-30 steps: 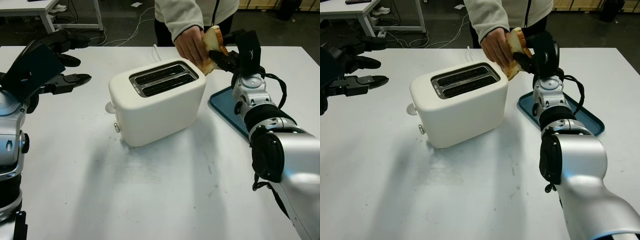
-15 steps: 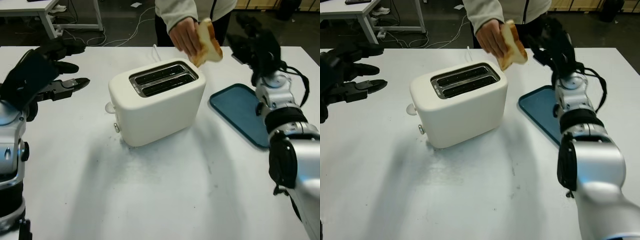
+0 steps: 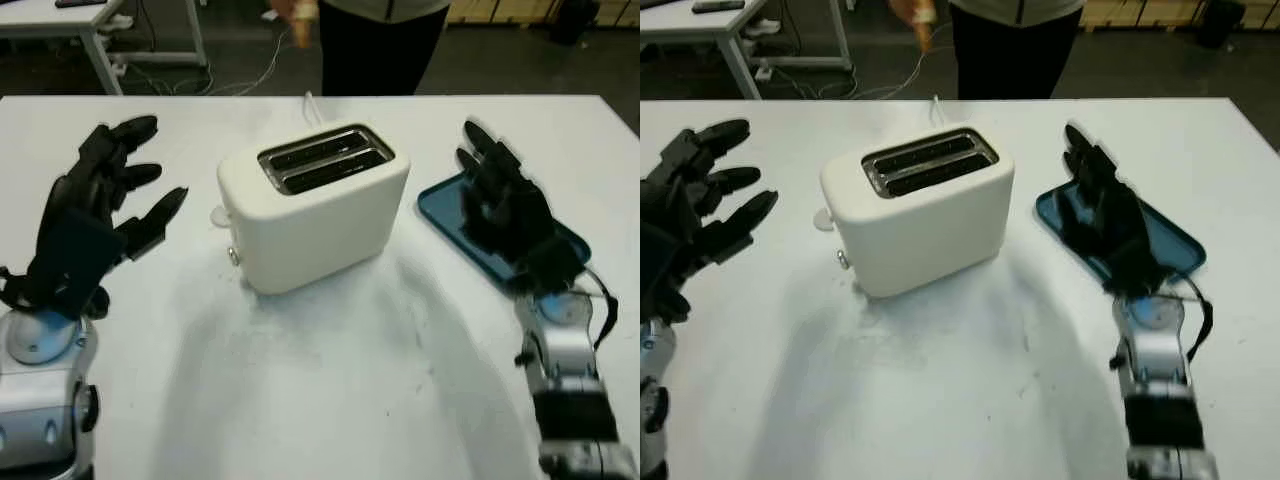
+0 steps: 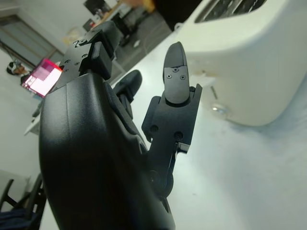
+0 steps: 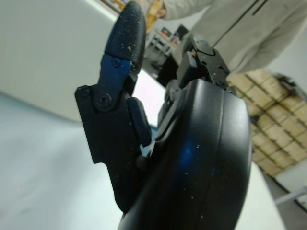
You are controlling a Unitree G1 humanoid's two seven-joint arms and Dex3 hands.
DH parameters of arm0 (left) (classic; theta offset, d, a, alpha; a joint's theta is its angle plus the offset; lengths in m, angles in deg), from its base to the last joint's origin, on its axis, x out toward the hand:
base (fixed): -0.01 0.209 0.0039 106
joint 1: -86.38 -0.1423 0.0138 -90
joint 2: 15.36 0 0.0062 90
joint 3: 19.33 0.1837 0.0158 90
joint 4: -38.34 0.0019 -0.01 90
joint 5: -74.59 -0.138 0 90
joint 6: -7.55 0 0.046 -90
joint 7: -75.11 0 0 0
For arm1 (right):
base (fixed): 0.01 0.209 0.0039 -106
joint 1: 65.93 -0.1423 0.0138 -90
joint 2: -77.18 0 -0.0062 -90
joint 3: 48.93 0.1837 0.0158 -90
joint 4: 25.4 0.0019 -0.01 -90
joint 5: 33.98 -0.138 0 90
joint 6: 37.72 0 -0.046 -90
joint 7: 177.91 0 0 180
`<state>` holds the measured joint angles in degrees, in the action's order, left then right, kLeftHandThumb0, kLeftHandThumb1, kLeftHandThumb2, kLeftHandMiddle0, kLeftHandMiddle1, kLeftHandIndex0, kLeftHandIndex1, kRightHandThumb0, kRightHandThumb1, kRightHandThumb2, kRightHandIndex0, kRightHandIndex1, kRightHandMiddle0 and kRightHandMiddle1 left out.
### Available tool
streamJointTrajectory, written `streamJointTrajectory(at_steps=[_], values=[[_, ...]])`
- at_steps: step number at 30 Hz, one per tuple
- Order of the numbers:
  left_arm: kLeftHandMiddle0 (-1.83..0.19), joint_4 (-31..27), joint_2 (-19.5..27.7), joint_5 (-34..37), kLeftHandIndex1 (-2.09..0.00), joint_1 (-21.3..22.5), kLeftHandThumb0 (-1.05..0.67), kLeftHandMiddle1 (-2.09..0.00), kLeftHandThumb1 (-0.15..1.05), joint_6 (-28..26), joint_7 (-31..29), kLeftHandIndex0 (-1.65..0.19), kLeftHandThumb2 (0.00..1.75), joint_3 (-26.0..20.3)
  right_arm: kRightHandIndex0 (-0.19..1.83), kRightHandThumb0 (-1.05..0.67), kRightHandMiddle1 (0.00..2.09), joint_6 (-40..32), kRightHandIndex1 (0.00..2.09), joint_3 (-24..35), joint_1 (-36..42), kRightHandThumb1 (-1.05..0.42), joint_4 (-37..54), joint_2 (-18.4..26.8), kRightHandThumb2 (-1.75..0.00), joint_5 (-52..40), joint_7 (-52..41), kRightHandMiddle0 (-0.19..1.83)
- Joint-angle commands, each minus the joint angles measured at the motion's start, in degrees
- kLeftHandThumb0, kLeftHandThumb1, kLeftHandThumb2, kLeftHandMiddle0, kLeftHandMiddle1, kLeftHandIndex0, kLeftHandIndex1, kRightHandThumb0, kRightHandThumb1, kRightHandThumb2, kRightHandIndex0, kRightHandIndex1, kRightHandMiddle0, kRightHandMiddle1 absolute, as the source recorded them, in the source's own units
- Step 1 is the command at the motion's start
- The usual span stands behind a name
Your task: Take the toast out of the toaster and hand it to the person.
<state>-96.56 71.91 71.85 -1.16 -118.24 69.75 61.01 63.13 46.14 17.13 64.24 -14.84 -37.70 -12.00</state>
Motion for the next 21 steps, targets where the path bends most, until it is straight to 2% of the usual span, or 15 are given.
streamJointTrajectory(at_steps=[1,7,13,17,21], values=[[0.0,-0.09,-1.94,-1.46,-0.48,-2.56,-0.27,-0.77,0.92,3.04,1.99,-0.04,0.54,2.17,0.1,-0.8,0.01,-0.81,0.06,-0.9,4.05,-0.92,3.41,-1.93,-0.73,-0.34,1.23,0.15],[0.0,3.03,-7.97,-5.12,-0.47,-8.32,-0.29,-0.68,0.92,7.08,7.71,-0.01,0.57,9.29,0.05,-0.81,0.0,0.75,0.03,-2.93,10.75,-0.92,4.73,-6.92,-0.73,-3.17,0.87,0.12],[0.0,4.27,-10.11,-4.62,-0.45,-9.91,-0.26,-0.65,0.92,5.94,8.03,0.0,0.62,11.37,0.06,-0.8,0.01,-1.29,0.03,-5.25,14.24,-0.92,6.24,-11.65,-0.69,-6.89,1.12,0.11],[0.0,5.81,-9.67,-5.16,-0.42,-10.65,-0.3,-0.63,0.92,5.94,7.35,-0.01,0.61,12.66,0.07,-0.76,0.01,-1.94,0.04,-6.5,14.85,-0.92,7.17,-12.83,-0.7,-6.07,2.09,0.11],[0.0,6.94,-9.59,-5.84,-0.42,-10.6,-0.32,-0.7,0.92,6.83,7.6,-0.03,0.67,13.01,0.08,-0.76,0.01,-1.65,0.04,-6.65,14.28,-0.92,6.69,-13.15,-0.71,-6.01,2.55,0.11]])
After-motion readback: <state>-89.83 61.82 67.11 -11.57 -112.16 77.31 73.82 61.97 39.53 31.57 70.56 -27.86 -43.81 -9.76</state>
